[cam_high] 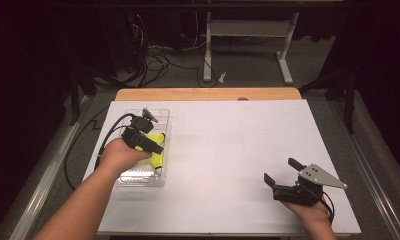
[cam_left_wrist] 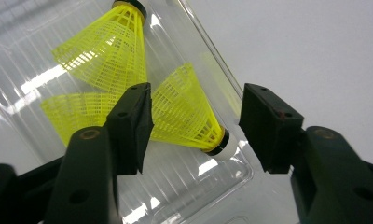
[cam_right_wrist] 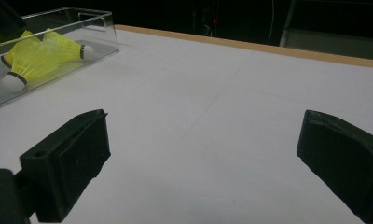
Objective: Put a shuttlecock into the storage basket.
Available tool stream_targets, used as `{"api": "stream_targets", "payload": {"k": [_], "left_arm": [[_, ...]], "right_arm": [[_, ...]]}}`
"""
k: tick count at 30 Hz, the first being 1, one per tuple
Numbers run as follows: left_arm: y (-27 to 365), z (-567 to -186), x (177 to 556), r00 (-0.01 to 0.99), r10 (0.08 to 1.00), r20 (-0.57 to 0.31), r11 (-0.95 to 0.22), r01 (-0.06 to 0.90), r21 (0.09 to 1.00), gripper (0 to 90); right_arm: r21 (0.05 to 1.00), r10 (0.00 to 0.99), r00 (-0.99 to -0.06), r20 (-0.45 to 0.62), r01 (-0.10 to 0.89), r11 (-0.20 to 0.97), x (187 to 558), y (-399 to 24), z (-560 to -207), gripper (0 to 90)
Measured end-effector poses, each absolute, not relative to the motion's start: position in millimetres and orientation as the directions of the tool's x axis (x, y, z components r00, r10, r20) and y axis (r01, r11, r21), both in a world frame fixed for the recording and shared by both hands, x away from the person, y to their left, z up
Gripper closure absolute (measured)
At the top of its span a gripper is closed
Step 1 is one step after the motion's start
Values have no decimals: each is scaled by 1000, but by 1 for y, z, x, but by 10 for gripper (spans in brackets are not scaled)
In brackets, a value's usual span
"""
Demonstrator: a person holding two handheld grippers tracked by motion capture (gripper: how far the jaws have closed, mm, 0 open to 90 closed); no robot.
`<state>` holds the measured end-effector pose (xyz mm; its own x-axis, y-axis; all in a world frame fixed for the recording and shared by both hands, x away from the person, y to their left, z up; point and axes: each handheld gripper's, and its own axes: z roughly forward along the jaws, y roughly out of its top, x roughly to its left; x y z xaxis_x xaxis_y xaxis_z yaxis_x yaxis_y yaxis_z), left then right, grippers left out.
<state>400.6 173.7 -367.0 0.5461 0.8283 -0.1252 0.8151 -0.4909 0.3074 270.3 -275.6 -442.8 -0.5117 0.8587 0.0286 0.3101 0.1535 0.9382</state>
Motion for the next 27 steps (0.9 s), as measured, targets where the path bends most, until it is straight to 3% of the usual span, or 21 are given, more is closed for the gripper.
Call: {"api": "stream_targets", "payload": {"k": [6,19,27], "left_arm": [[175,-364,396,545,831,-108,-493,813,309,330],[175,-366,392,519,851,-79,-482,831,277,10],[182,-366,385,500,862,-84,-458,838,296,4]], "right_arm": [[939,859,-512,27,308,154,270,-275,-442,30],[939,857,-515,25,307,157,270,-275,-443,30],[938,857,-515,27,309,156,270,-275,-443,30]]}}
